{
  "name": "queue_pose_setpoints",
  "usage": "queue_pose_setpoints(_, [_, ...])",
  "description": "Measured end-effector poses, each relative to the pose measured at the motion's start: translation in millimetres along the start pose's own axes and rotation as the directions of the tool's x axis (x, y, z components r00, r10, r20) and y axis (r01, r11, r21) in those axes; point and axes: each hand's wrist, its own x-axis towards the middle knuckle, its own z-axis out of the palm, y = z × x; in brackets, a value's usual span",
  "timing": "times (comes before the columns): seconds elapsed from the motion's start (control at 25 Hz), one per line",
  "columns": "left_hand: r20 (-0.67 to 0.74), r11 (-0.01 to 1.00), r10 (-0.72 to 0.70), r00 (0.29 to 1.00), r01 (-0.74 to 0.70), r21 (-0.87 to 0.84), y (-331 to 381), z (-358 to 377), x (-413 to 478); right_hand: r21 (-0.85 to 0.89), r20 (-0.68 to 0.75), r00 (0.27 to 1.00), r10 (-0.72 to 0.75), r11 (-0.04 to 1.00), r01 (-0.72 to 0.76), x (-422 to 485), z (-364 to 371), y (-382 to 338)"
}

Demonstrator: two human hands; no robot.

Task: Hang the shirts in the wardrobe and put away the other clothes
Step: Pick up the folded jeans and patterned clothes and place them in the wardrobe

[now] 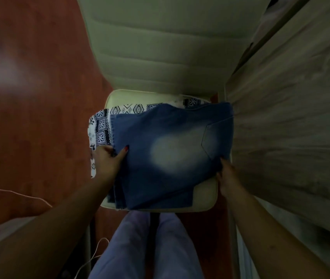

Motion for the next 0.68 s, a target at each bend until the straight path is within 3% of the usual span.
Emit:
queue_pose_setpoints(0.12, [-0.021, 0.999, 0.010, 1.000, -0.009, 0.034, -7.8, 5.0, 10.9, 0.104, 0.028, 0.999, 0.039, 0.994, -0.041, 10.0, 3.0, -11.6])
queue_pose_setpoints(0.24, [-0.108, 0.994, -0.020, 0.994, 0.031, 0.105, -5.5, 9.7, 14.5, 0.241, 0.177, 0.984, 0.018, 0.969, -0.061, 17.2, 3.2, -24.4])
queue_pose_setpoints(0.36, [-0.130, 0.989, -0.006, 0.991, 0.025, 0.143, -4.7, 11.8, 17.9, 0.364, 0.159, 0.987, 0.029, 0.927, -0.086, 19.3, 0.3, -30.7])
queue_pose_setpoints(0.48, [-0.097, 0.983, -0.009, 0.995, 0.026, 0.184, -8.9, 11.6, 25.4, 0.479, 0.147, 0.988, -0.049, 0.877, -0.028, 18.5, -8.4, -33.3])
queue_pose_setpoints(0.68, [-0.078, 0.980, 0.017, 0.997, -0.001, 0.199, 7.1, 9.5, 39.9, 0.463, 0.171, 0.980, -0.104, 0.886, 0.013, -8.6, -19.6, -53.1])
